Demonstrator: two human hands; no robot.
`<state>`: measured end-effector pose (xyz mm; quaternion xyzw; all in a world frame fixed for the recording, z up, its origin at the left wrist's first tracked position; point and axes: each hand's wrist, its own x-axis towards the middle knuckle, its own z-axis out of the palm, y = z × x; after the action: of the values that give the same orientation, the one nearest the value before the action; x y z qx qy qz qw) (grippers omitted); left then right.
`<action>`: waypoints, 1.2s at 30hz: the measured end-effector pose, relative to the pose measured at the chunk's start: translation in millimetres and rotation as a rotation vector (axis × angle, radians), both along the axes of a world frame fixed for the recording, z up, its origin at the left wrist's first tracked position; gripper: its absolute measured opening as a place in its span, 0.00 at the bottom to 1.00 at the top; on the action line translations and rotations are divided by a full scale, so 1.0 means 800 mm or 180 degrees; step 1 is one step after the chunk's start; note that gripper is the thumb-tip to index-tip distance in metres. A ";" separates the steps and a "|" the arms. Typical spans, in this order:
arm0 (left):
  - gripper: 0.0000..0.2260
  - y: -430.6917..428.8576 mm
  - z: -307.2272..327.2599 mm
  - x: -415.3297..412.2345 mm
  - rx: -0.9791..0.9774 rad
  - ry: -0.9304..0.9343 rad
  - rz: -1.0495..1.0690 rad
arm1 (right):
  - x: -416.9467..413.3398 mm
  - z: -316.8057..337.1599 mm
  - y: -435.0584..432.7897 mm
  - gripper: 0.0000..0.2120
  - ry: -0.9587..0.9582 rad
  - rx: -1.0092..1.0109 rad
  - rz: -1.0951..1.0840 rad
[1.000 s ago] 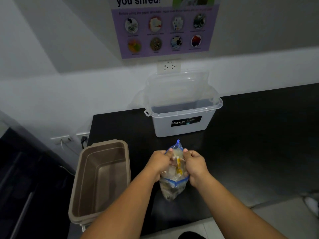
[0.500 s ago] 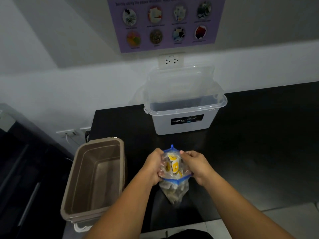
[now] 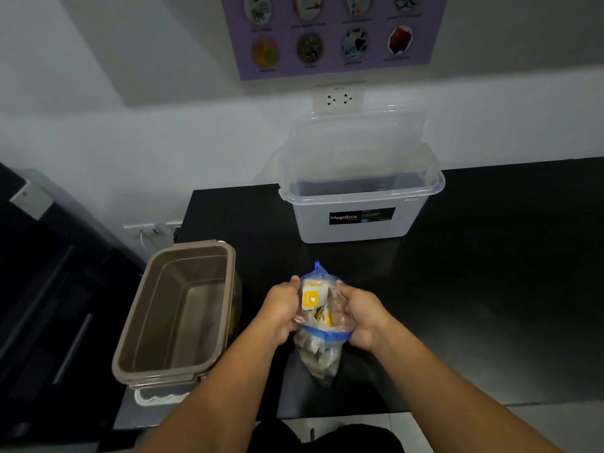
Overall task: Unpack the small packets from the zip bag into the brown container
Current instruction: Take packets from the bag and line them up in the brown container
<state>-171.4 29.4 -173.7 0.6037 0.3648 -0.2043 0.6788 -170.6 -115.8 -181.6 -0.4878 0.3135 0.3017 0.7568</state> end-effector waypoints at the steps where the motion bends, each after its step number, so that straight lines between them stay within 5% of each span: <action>1: 0.15 0.001 0.002 0.000 0.0084 -0.0023 -0.0027 | 0.000 0.000 0.003 0.15 -0.0070 0.0005 0.0043; 10: 0.10 0.029 0.033 -0.015 0.2492 -0.1390 -0.1156 | 0.000 0.006 0.019 0.14 -0.0410 -0.0406 -0.0083; 21: 0.05 0.034 0.052 -0.013 0.2880 -0.1709 -0.1752 | 0.006 0.019 0.034 0.14 -0.0533 -0.0576 -0.0122; 29: 0.05 0.130 0.121 0.001 0.2589 -0.2346 -0.1064 | 0.023 0.029 0.078 0.13 -0.0558 -0.0631 0.0158; 36: 0.04 0.235 0.131 0.000 0.3083 -0.1796 -0.1538 | 0.026 0.030 0.104 0.13 -0.0565 -0.0562 0.0208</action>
<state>-171.3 217.5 -68.8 0.9403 0.0751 0.0044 0.3320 -150.2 -32.6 -157.8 -0.5873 0.2546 0.2532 0.7254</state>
